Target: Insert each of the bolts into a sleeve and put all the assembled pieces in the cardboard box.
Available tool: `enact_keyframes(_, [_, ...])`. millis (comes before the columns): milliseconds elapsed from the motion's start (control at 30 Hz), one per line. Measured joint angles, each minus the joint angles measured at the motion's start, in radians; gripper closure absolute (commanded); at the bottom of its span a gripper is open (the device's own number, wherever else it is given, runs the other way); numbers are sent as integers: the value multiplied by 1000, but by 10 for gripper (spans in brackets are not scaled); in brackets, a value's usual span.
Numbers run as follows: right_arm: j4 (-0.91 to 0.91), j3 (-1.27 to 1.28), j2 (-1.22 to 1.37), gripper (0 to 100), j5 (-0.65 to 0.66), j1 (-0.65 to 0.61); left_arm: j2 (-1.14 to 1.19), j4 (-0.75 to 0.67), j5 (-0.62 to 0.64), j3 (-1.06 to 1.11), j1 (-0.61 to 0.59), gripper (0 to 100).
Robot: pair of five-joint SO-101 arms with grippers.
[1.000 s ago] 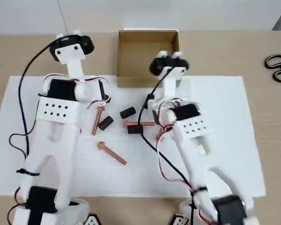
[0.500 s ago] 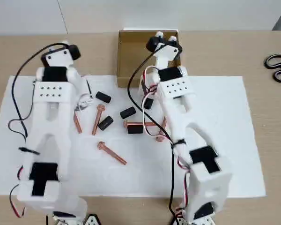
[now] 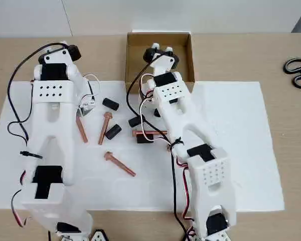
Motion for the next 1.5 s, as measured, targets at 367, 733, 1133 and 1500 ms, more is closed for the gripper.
enact_keyframes(367, [-17,-31,72,948,-2,18,0,0,2,0,0,993])
enact_keyframes(733, [44,-43,75,996,-2,97,0,0,2,0,0,993])
enact_keyframes(1133, [186,-26,-210,996,2,103,0,0,2,0,14,994])
enact_keyframes(1500, [460,-26,-466,995,87,35,0,0,2,0,58,994])
